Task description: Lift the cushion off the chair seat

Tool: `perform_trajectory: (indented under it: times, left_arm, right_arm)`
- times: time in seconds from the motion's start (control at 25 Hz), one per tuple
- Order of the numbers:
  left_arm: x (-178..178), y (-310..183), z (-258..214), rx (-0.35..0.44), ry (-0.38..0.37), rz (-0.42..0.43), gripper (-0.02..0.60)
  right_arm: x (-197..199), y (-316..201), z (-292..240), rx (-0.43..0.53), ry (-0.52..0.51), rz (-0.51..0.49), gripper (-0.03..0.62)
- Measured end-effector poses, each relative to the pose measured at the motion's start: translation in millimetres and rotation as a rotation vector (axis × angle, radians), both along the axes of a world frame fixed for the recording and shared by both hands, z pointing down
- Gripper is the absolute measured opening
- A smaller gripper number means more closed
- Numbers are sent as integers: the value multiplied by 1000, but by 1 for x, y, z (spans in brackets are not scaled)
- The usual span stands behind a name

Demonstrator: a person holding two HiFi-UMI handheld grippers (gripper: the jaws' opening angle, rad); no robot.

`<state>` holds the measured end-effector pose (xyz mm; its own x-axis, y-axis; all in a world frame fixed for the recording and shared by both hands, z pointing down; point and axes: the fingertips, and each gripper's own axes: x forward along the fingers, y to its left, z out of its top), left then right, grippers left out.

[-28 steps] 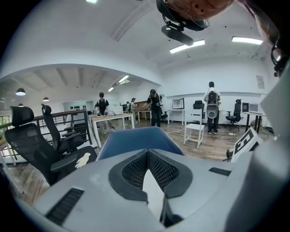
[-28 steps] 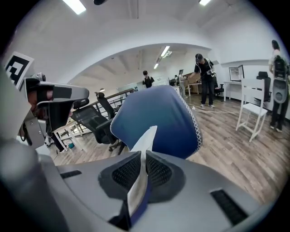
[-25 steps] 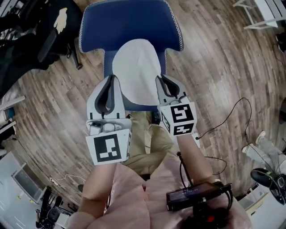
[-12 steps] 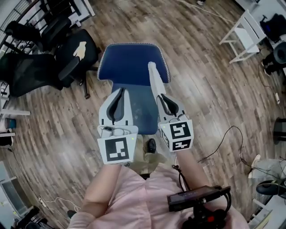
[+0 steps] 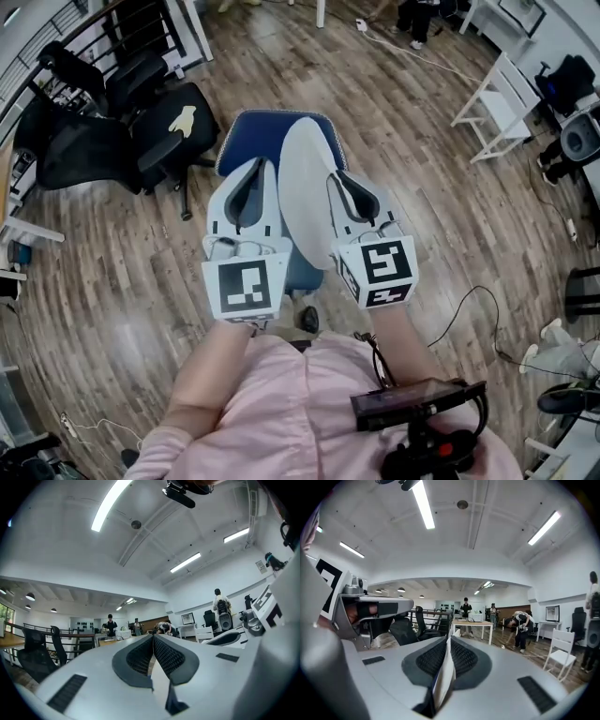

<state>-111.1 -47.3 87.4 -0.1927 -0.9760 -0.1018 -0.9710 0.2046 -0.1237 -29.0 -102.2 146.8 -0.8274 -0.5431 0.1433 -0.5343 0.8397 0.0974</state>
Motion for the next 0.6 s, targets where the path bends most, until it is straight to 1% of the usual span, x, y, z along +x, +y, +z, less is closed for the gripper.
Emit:
perform_trajectory:
  times: [0.2, 0.36, 0.6]
  left_arm:
    - [2, 14, -20, 50, -31, -12, 14]
    - [3, 19, -24, 59, -52, -16, 14]
    - [5, 22, -30, 74, -52, -19, 14]
  right_arm:
    - [-5, 12, -24, 60, -20, -18, 29]
    - [-5, 16, -33, 92, -25, -22, 29]
    - [-6, 18, -41, 122, -29, -18, 29]
